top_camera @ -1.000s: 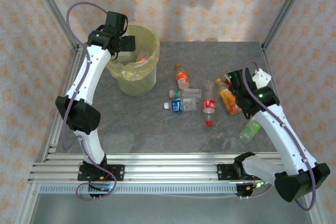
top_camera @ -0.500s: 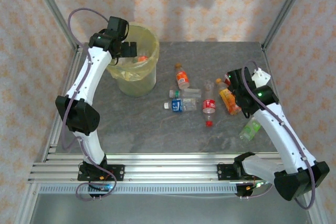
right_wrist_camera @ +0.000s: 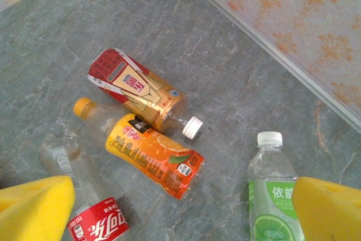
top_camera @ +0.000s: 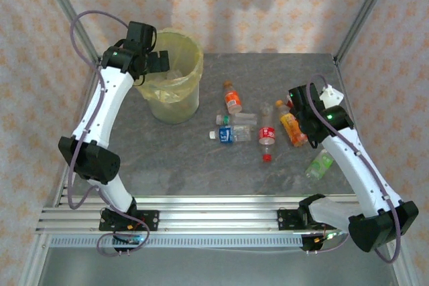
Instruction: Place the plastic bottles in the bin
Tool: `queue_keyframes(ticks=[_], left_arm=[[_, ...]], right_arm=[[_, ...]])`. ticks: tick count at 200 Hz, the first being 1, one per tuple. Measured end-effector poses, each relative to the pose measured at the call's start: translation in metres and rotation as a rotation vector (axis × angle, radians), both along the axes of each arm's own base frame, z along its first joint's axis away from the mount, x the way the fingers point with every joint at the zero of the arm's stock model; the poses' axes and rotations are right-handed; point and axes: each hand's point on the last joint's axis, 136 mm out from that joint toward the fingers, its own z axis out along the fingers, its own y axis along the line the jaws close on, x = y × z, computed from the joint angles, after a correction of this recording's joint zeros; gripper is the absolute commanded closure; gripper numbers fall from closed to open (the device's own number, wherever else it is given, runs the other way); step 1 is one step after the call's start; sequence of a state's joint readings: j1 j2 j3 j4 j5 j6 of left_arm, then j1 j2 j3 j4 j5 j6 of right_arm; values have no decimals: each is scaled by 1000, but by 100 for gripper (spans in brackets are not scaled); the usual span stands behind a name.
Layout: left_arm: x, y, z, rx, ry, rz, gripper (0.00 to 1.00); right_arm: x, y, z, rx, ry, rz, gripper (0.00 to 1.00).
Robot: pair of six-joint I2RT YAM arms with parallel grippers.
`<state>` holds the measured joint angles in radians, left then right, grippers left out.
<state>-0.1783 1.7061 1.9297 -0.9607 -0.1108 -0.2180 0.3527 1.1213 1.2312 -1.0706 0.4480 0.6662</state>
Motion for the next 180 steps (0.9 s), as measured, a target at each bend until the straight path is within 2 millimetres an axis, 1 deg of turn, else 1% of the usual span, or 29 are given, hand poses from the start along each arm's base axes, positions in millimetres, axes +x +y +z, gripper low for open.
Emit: queue_keyframes(ticks=[21, 38, 72, 90, 111, 137, 152, 180], left_arm=[[-9, -1, 5, -21, -32, -2, 0], [-17, -6, 15, -47, -78, -15, 0], [-32, -24, 41, -92, -183, -74, 0], [-37, -34, 50, -112, -227, -100, 0], [-43, -40, 53, -137, -261, -124, 0], [-52, -39, 49, -161, -297, -120, 0], [-58, -37, 50, -175, -324, -114, 0], [-66, -35, 55, -194, -370, -109, 0]], right_arm=[[-6, -9, -4, 1, 26, -36, 1], [-13, -19, -12, 8, 48, -70, 1], [-43, -40, -40, 22, 130, -144, 1], [-58, -50, -55, 37, 171, -186, 1], [-74, -59, -74, 70, 211, -233, 1], [-92, -64, -102, 124, 283, -281, 0], [-95, -62, -114, 160, 310, -288, 1], [-90, -61, -126, 224, 313, -304, 0]])
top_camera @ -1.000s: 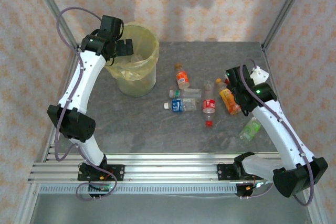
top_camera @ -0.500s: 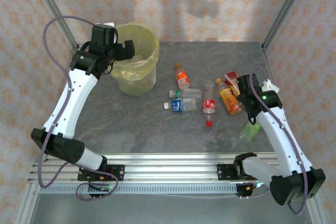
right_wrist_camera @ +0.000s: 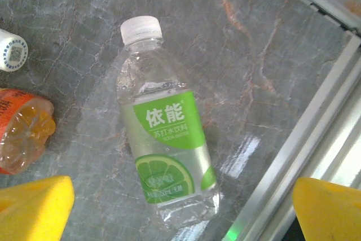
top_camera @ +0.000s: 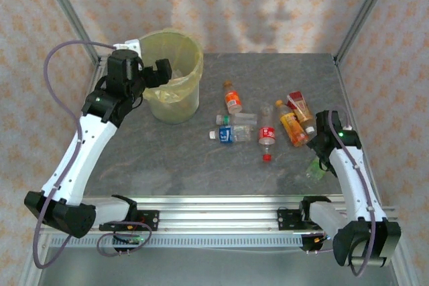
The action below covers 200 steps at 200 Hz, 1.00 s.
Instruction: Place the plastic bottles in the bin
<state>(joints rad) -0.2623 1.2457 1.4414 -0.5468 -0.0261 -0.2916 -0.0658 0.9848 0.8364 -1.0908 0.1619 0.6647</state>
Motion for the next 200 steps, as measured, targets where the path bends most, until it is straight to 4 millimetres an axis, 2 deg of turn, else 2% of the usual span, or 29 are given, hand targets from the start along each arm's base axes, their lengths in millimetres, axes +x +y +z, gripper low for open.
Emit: queue_keyframes(ticks=[46, 110, 150, 200], left_arm=[[2, -1, 2, -13, -26, 3, 0], [4, -1, -8, -10, -16, 4, 0], [5, 0, -8, -9, -17, 10, 0], [5, 0, -8, -18, -17, 14, 0]], right_arm=[[4, -5, -29, 107, 6, -61, 1], [24, -10, -53, 208, 16, -84, 0], [33, -6, -69, 260, 46, -76, 5], [25, 2, -81, 298, 68, -88, 5]])
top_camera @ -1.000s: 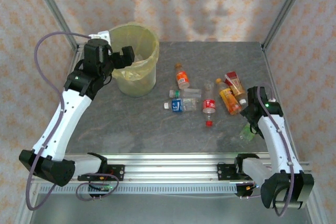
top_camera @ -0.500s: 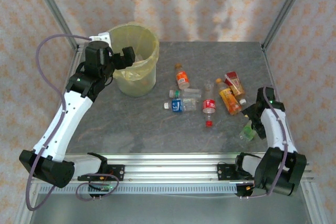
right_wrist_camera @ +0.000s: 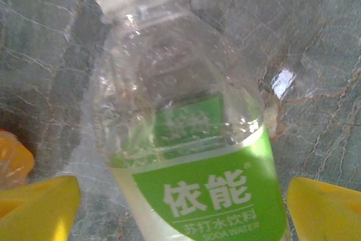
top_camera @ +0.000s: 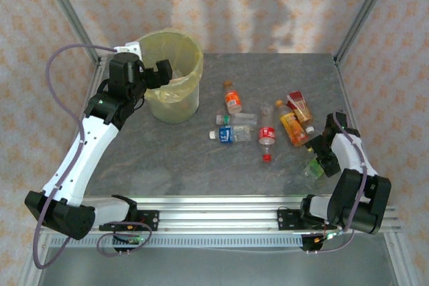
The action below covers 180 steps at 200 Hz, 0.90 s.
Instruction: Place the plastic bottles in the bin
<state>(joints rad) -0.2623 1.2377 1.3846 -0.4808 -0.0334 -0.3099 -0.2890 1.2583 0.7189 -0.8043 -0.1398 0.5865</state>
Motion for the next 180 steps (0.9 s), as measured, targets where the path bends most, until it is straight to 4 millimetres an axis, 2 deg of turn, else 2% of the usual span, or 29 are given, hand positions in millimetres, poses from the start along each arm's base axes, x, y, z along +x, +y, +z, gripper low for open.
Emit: queue_keyframes(ticks=[71, 113, 160, 180], left_arm=[[1, 0, -1, -6, 4, 3, 0], [2, -1, -1, -21, 3, 9, 0], [2, -1, -1, -31, 1, 14, 0], [2, -1, -1, -32, 1, 14, 0]], right_arm=[[-22, 17, -23, 77, 39, -16, 8], [-18, 25, -28, 94, 32, -3, 11], [-17, 28, -30, 86, 28, 9, 28], [-15, 26, -25, 70, 3, 14, 41]])
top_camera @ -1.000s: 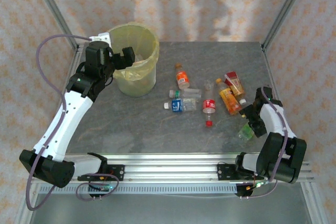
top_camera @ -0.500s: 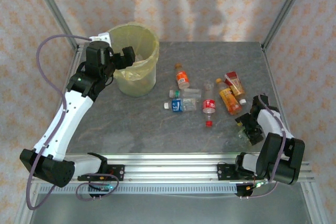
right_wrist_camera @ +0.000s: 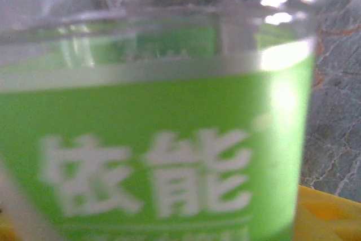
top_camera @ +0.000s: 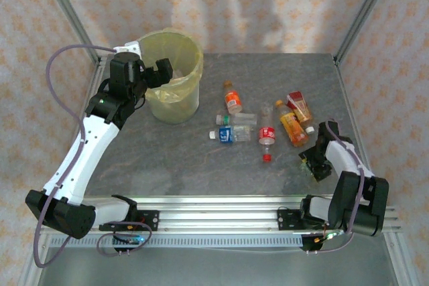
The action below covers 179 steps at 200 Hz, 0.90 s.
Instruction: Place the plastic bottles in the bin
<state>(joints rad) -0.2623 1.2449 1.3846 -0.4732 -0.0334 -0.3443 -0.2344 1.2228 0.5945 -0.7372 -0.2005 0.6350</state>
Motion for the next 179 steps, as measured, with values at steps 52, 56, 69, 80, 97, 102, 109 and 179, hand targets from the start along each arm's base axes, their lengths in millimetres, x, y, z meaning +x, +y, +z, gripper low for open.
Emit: queue_keyframes(ticks=[52, 56, 69, 80, 97, 102, 109, 179], left_arm=[[0, 0, 0, -16, 0, 6, 0], [0, 0, 0, -17, 0, 7, 0], [1, 0, 1, -25, -5, 8, 0], [1, -1, 3, -29, -12, 6, 0], [2, -3, 5, -42, -18, -1, 0], [2, -4, 5, -49, -19, -4, 0], [2, -5, 6, -56, -21, -9, 0], [7, -27, 7, -142, -24, -99, 0]], right_arm=[[7, -3, 38, -65, -150, 28, 54], [8, -3, 43, -70, -163, 31, 55], [13, -3, 59, -87, -215, 50, 56], [19, -1, 75, -101, -267, 73, 57], [31, 6, 101, -117, -360, 126, 58], [34, 10, 110, -118, -392, 148, 58], [39, 15, 120, -119, -430, 179, 58], [87, 118, 197, -99, -749, 636, 57]])
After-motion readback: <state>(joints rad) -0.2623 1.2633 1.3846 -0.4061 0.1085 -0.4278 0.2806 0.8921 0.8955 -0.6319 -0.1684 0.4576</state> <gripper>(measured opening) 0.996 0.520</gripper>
